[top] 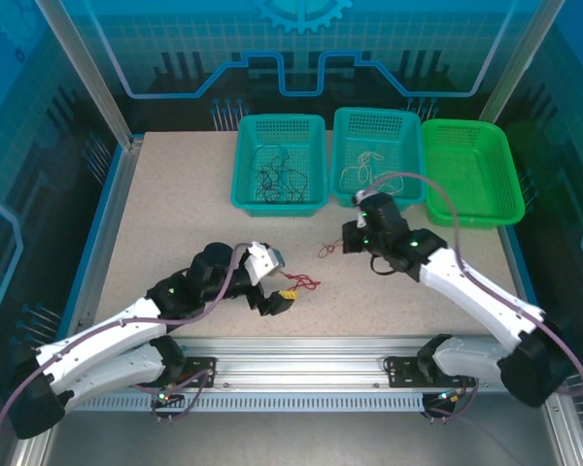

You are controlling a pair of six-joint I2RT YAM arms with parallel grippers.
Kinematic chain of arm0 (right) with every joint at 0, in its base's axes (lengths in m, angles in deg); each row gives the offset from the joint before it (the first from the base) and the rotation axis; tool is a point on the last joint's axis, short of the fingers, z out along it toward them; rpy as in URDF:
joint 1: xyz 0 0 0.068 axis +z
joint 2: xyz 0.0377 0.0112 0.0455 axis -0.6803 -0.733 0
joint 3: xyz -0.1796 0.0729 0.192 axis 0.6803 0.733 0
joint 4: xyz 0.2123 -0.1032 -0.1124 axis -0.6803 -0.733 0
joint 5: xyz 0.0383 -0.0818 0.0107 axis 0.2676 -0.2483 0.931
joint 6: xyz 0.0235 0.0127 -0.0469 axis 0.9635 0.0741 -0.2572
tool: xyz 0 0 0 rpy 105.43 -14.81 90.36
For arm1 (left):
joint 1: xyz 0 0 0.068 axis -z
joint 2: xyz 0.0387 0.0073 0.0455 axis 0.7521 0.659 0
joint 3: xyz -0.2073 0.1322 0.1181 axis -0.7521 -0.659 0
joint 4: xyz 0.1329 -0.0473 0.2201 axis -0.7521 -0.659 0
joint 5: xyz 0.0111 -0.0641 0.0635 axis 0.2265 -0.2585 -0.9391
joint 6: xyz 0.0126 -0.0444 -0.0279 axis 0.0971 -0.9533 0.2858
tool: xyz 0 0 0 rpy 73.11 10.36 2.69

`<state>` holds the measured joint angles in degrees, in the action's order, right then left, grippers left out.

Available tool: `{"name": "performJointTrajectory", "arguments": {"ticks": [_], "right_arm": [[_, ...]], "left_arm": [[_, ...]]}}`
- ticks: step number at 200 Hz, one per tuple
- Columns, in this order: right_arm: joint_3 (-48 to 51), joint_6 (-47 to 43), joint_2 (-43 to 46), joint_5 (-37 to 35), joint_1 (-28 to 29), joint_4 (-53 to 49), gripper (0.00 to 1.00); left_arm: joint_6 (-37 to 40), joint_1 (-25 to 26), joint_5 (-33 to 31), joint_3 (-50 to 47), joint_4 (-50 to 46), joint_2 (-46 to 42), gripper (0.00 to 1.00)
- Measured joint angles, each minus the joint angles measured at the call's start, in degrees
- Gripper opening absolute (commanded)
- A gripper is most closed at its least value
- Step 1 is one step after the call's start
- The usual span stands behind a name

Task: Untangle the cables

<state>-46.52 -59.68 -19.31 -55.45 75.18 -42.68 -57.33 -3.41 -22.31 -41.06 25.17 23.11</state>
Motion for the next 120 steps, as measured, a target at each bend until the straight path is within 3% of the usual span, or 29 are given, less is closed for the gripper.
{"name": "performJointTrajectory", "arguments": {"ticks": [28,69,120], "right_arm": [[1.38,2.43,4.76,1.25,-11.58,3.52,0.0],[1.42,5.49,5.18,6.54,-28.52,9.94,0.0],[1.53,7.63,3.78,7.78,-40.35,20.35,0.0]], "left_arm": [[-1.03,0.0,0.0,0.0,2.95,-0.15,0.98],[-1.44,0.0,0.0,0.0,4.39,0.31,0.99],[-1.7,0.0,0.0,0.0,4.44,0.28,0.99]]}}
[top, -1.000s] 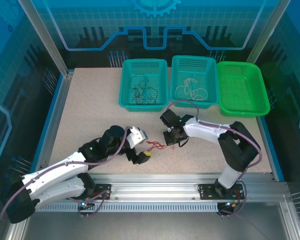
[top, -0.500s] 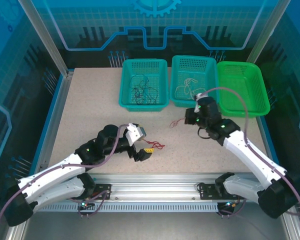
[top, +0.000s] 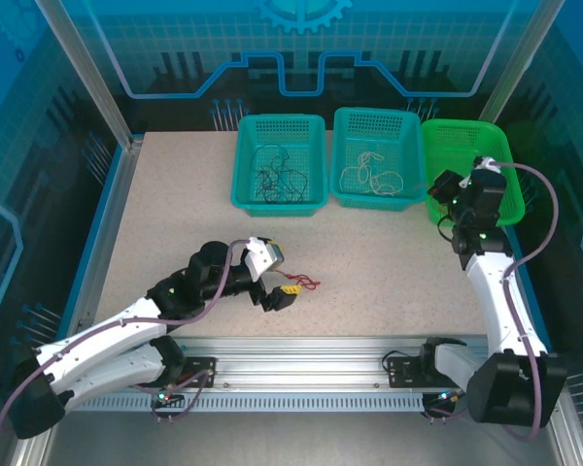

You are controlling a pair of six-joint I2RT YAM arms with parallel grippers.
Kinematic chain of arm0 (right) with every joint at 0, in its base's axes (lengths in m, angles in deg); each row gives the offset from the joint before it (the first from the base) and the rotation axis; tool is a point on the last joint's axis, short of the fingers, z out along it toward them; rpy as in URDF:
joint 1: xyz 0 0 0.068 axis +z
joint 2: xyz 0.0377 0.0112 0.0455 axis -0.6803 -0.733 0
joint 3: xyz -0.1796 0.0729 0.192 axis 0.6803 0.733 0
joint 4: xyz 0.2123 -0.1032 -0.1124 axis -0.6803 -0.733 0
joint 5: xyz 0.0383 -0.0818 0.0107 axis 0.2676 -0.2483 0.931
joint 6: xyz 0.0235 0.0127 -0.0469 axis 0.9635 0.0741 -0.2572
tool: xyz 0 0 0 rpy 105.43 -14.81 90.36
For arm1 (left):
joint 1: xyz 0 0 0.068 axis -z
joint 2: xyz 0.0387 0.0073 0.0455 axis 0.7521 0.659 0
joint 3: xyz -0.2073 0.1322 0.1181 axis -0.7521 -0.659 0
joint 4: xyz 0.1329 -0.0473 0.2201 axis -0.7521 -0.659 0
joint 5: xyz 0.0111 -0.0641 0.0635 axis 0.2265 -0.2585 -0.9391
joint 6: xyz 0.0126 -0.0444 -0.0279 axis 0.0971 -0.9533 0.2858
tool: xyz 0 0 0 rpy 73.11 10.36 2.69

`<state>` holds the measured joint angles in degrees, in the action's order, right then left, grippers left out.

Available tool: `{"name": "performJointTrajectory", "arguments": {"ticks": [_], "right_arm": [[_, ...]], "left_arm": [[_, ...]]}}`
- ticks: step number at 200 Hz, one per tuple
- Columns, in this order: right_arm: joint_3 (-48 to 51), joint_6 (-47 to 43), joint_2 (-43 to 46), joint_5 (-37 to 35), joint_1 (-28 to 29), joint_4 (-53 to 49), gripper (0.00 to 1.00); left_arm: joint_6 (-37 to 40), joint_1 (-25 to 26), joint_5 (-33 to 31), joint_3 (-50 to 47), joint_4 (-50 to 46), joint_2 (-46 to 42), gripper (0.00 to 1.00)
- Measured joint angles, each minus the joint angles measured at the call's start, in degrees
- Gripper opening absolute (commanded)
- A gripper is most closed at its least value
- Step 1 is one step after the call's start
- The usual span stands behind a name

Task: Untangle the cables

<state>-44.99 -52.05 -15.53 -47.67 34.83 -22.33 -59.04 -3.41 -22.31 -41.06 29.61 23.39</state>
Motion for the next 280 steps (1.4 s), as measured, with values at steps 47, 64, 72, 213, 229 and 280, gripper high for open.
{"name": "performJointTrajectory", "arguments": {"ticks": [47,64,72,213,229,280], "right_arm": [[-0.17,2.27,-9.62,3.45,-8.37,12.02,0.0],[-3.5,3.3,-15.34,5.53,-9.38,12.33,0.0],[-5.62,3.58,-18.25,6.43,-9.42,12.35,0.0],[-5.46,-4.31,-8.5,12.2,4.44,-0.44,0.66],[-2.93,-6.95,-3.45,11.96,11.96,-2.4,0.66],[3.15,-11.61,-0.94,7.41,37.0,-8.15,0.65]], "left_arm": [[-0.74,0.0,0.0,0.0,0.11,-0.22,0.99],[-0.87,0.0,-0.02,0.0,0.28,-0.2,0.99],[-1.05,0.0,-0.02,0.0,0.52,-0.04,0.99],[-16.11,-2.62,-18.12,0.13,0.68,6.08,0.99],[-21.16,-4.7,-19.43,0.24,0.61,7.96,0.99],[-33.33,-9.16,-20.92,2.97,-2.91,12.0,0.99]]}}
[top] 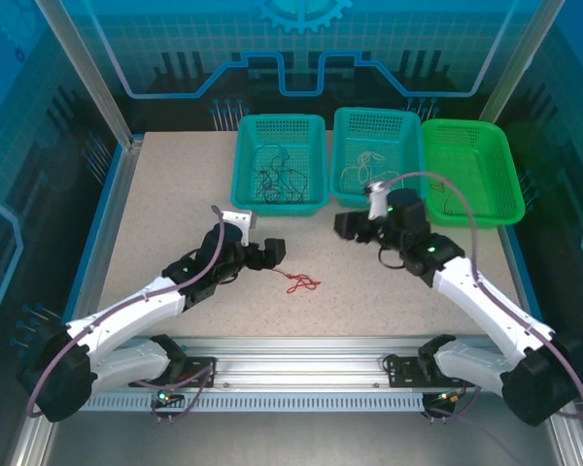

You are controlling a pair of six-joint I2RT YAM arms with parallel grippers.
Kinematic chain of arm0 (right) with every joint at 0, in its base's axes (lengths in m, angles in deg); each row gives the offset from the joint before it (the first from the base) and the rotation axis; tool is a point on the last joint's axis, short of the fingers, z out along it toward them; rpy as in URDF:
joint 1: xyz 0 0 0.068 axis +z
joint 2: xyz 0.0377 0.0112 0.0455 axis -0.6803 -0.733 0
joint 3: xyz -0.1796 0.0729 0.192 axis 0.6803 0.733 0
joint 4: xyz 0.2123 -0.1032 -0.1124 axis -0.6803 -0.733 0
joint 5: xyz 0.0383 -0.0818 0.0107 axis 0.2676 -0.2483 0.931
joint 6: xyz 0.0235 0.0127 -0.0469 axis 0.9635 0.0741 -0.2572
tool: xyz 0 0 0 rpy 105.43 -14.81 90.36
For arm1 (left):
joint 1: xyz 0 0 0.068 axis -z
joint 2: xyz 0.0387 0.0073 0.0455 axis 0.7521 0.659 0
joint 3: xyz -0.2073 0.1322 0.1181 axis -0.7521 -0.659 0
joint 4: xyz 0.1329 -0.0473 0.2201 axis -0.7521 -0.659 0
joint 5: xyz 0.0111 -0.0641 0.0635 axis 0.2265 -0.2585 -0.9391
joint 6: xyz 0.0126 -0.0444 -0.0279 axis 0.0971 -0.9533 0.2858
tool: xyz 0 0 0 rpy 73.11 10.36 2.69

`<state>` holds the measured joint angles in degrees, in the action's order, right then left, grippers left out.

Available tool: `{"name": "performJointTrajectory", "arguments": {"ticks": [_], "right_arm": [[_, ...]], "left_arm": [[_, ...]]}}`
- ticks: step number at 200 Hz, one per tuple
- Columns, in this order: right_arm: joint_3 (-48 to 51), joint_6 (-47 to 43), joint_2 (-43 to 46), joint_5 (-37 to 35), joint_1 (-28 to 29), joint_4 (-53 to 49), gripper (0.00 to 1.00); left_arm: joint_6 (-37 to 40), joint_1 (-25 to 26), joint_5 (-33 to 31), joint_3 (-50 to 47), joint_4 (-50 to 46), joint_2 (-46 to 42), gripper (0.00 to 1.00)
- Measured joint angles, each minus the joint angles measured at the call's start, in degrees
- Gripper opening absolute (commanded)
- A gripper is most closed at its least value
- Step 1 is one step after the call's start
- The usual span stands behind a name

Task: Untangle the cables

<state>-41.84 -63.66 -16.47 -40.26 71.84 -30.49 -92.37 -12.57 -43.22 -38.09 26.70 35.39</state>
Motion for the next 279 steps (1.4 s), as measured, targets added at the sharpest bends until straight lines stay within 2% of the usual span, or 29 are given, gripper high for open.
{"name": "performJointTrajectory", "arguments": {"ticks": [20,44,83,123,137,157,179,212,237,279], "right_arm": [[0.31,-1.84,-5.55,-1.38,7.85,-1.18,0.65],[0.13,-3.65,-14.62,-2.86,13.9,-1.36,0.65],[-3.67,-5.53,-29.27,-5.01,17.35,-1.51,0.63],[-7.32,-8.94,-38.07,-8.52,20.2,-0.74,0.53],[-7.37,-10.16,-38.66,-10.16,20.81,-0.66,0.43],[-7.3,-11.06,-38.91,-12.26,20.87,-0.22,0.2],[-6.54,-10.82,-38.84,-13.53,20.85,1.33,0.08],[-4.72,-10.27,-37.92,-13.07,20.85,4.02,0.05],[-2.21,-7.65,-36.68,-11.26,19.71,7.15,0.03],[1.97,-4.7,-33.81,-9.53,18.69,10.47,0.03]], "left_arm": [[-2.03,-0.07,-0.15,0.0,-0.87,0.0,0.99],[-3.06,-0.17,-0.17,-0.02,-1.18,0.0,0.99],[-3.76,-0.44,-0.17,0.0,-2.84,-0.04,0.99],[-6.71,-1.27,0.07,0.33,-7.02,0.33,0.93],[-9.2,-1.84,0.35,0.72,-8.13,1.31,0.88],[-14.86,-2.25,1.25,0.66,-8.57,3.02,0.84],[-22.1,-2.47,4.48,-1.4,-4.35,6.32,0.83],[-28.74,-2.47,11.58,-2.78,1.42,13.88,0.85],[-33.05,-2.69,15.23,-3.08,6.38,16.52,0.88],[-36.15,-2.62,20.44,-3.52,14.14,20.44,0.83]]}}
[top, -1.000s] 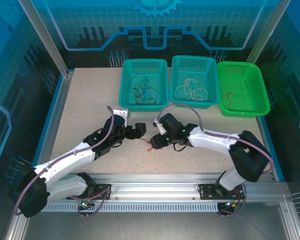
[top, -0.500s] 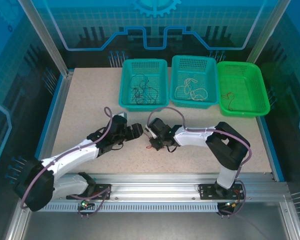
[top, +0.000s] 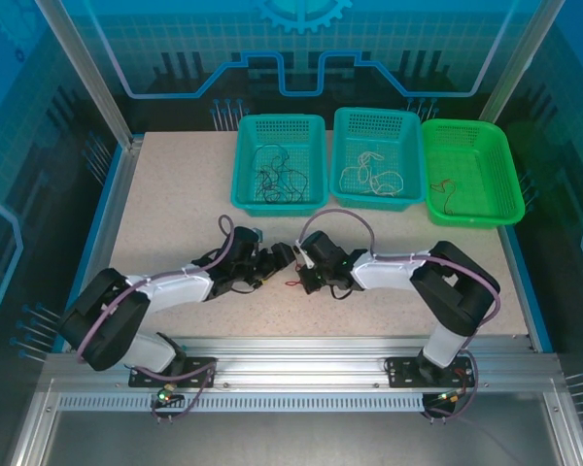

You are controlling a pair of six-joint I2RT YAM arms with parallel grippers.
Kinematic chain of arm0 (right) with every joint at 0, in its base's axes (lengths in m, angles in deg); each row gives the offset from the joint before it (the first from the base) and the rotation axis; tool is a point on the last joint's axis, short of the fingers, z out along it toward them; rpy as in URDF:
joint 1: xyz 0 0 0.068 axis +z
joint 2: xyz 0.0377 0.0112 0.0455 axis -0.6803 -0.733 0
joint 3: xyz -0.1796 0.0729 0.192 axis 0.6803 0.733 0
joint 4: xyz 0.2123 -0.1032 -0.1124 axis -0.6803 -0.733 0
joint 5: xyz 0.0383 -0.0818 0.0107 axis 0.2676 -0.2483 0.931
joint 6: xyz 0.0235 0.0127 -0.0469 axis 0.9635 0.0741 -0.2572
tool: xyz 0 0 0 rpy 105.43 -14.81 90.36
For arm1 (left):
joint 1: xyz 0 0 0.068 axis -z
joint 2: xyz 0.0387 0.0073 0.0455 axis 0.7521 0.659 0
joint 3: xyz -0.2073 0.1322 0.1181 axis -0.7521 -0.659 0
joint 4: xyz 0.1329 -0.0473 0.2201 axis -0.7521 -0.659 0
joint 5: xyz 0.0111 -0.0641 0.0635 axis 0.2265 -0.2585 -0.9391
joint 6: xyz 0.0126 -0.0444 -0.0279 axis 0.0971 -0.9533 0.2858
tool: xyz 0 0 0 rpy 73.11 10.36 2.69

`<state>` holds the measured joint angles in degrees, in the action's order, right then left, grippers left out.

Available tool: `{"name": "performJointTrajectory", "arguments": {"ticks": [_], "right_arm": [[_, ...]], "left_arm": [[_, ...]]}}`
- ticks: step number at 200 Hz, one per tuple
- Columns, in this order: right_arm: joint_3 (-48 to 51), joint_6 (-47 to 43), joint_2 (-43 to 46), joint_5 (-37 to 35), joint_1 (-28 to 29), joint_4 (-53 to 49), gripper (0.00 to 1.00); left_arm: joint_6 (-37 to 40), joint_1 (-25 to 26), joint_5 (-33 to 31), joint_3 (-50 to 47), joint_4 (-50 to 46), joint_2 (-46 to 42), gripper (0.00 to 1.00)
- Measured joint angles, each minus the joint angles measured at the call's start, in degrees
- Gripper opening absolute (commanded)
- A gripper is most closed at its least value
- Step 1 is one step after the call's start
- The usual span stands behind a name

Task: Untangle the cables

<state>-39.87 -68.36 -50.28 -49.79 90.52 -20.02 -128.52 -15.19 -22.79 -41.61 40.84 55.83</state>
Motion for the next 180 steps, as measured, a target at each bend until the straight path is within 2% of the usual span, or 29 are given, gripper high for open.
{"name": "performJointTrajectory", "arguments": {"ticks": [6,20,29,60,100,108,118,151,180], "right_arm": [[0.63,0.26,0.5,0.24,-0.11,0.28,0.03],[2.16,-0.22,1.79,1.51,-0.09,1.22,0.02],[2.93,-1.01,2.95,3.78,0.68,2.25,0.02],[4.07,-1.68,7.13,10.27,2.49,7.34,0.02],[5.49,-0.55,8.87,12.55,1.73,10.19,0.02],[5.44,-0.26,8.87,12.22,1.66,9.97,0.02],[5.38,0.07,8.83,11.39,1.53,9.55,0.02],[4.9,1.29,8.72,9.03,1.33,9.18,0.09],[2.91,4.46,8.0,4.37,1.88,10.1,0.14]], "left_arm": [[-0.2,0.02,0.74,0.0,0.92,0.57,0.79],[-1.36,0.09,1.27,0.0,2.67,1.79,0.6],[-1.84,-0.09,1.05,0.0,4.55,3.02,0.52],[-5.07,-0.66,0.76,-2.54,13.05,4.13,0.48],[-6.29,-0.85,3.54,-3.54,21.53,5.09,0.28],[-6.21,-0.85,3.89,-3.56,22.64,5.16,0.19],[-5.57,-0.87,3.98,-3.61,24.06,5.16,0.0],[-2.05,-1.33,3.04,-5.38,25.4,3.19,0.0],[-0.09,-2.32,-0.02,-9.03,23.37,-6.05,0.0]]}}
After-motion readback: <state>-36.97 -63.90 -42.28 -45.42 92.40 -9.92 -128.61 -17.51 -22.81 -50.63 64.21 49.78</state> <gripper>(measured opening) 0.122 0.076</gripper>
